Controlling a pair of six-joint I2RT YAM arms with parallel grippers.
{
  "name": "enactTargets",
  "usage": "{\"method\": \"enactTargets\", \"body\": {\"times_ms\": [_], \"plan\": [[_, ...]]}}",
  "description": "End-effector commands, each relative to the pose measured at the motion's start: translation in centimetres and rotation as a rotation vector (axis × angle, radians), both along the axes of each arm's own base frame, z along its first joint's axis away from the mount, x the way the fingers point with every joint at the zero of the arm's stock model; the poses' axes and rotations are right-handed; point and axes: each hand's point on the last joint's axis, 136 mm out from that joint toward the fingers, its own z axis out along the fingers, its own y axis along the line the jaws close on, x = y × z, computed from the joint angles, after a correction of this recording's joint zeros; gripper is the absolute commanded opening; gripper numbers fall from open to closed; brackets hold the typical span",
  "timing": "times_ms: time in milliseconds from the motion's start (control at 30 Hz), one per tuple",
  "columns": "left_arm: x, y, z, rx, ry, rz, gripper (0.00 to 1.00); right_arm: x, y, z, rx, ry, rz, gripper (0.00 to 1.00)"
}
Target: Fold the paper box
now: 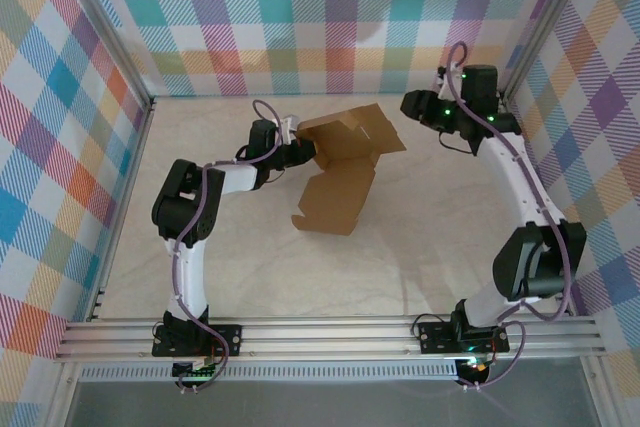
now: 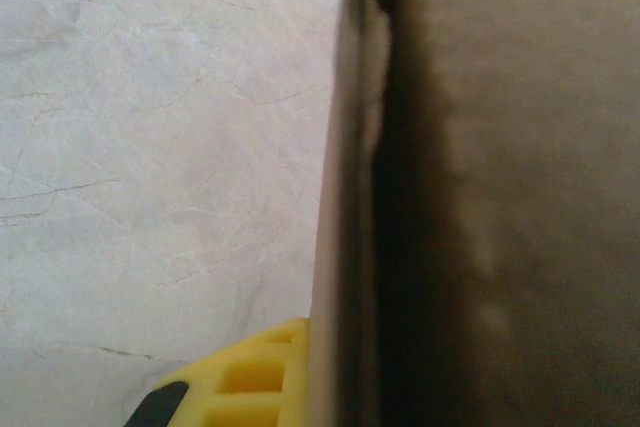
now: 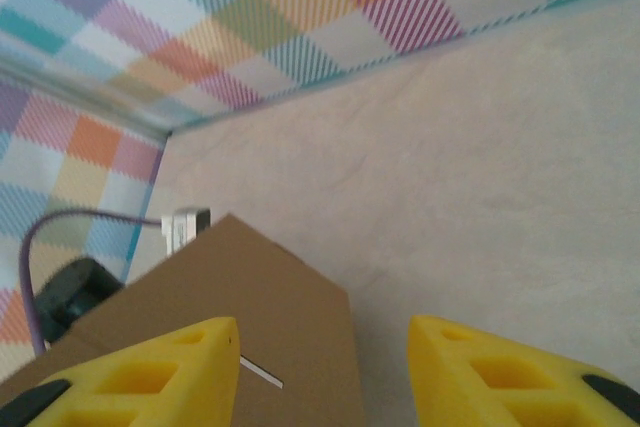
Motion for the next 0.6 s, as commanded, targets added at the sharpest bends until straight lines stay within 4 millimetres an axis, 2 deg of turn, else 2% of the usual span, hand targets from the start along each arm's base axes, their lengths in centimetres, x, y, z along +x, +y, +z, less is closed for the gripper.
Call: {"method": "enactTargets", "body": {"times_ms": [0,233,567], "plan": [[0.0,-0.1,2.5,-0.007,-0.054,-0.018,0.0,-1.2,2.9,1.0,-0.013,-0.058,0.163,0.46],[0.4,-0.1,2.4,-0.026,-0.037,0.002,0.0,-2.7,5.7,-0.8,-0.075,-0.07,0.273,0.38],[0.4,-0.2,2.4,-0.031,-0.019,0.006,0.0,-3.4,9.1,-4.0,-0.178,-0.059,0.378,0.37]]}}
